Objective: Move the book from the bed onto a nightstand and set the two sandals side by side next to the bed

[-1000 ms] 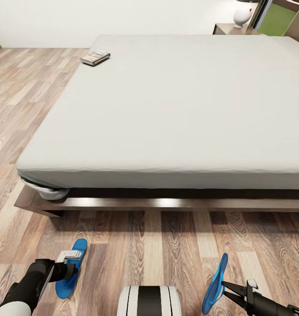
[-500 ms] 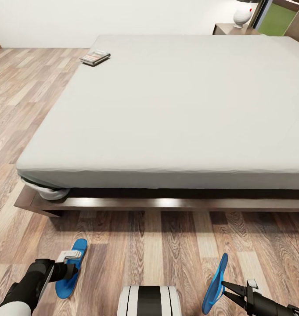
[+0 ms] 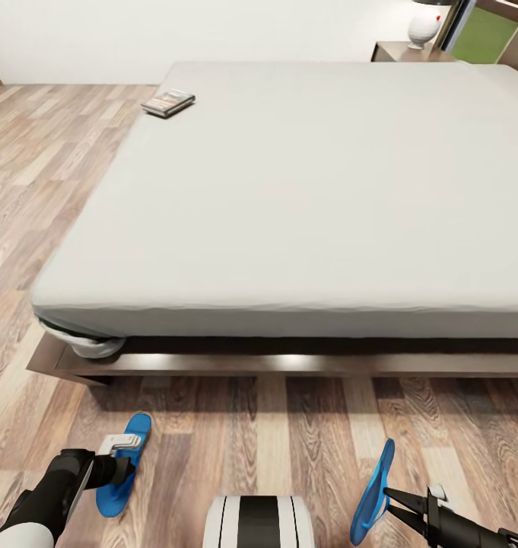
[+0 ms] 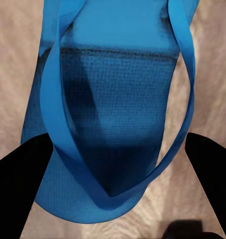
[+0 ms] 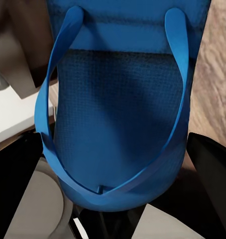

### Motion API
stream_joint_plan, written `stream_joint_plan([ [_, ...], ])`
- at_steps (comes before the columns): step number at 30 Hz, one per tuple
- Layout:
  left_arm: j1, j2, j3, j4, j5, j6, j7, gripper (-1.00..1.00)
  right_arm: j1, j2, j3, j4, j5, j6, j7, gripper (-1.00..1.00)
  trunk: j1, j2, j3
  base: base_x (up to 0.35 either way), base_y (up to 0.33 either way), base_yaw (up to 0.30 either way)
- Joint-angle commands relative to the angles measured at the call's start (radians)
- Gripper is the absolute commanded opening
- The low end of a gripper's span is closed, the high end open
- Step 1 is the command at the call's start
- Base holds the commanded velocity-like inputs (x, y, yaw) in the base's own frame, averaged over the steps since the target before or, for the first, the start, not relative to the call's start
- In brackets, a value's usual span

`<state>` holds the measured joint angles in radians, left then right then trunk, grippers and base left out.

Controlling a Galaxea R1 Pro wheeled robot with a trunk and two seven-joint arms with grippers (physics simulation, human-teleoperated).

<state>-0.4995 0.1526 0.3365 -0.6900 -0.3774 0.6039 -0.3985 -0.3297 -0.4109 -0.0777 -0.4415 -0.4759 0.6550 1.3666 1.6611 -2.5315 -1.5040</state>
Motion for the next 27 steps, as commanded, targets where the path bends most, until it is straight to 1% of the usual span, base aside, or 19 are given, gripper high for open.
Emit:
stream_joint_plan([
  [1, -0.001, -0.001, 0.004, -0.001, -0.01, 0.002, -0.01, -1.0, 0.0, 0.0, -0.001, 0.0, -0.003, 0.009, 0.001, -1.0, 0.0, 0.0, -0.001, 0.166, 0.161, 0.0],
  [6, -0.001, -0.001, 0.004, 0.0, -0.01, 0.002, -0.009, -1.0, 0.0, 0.0, -0.001, 0.0, -0.003, 0.009, 0.002, -1.0, 0.0, 0.0, -0.001, 0.084, 0.077, 0.0],
  [25, -0.001, -0.001, 0.004, 0.0, -0.011, 0.002, -0.007, -1.0, 0.0, 0.0, -0.001, 0.0, -0.003, 0.0, 0.002, -1.0, 0.0, 0.0, -0.001, 0.002, 0.002, 0.0],
  [27, -0.001, -0.001, 0.004, 0.0, -0.011, 0.002, -0.007, -1.0, 0.0, 0.0, -0.001, 0.0, -0.003, 0.001, 0.002, -1.0, 0.001, -0.001, -0.008, 0.0, 0.0, 0.0],
])
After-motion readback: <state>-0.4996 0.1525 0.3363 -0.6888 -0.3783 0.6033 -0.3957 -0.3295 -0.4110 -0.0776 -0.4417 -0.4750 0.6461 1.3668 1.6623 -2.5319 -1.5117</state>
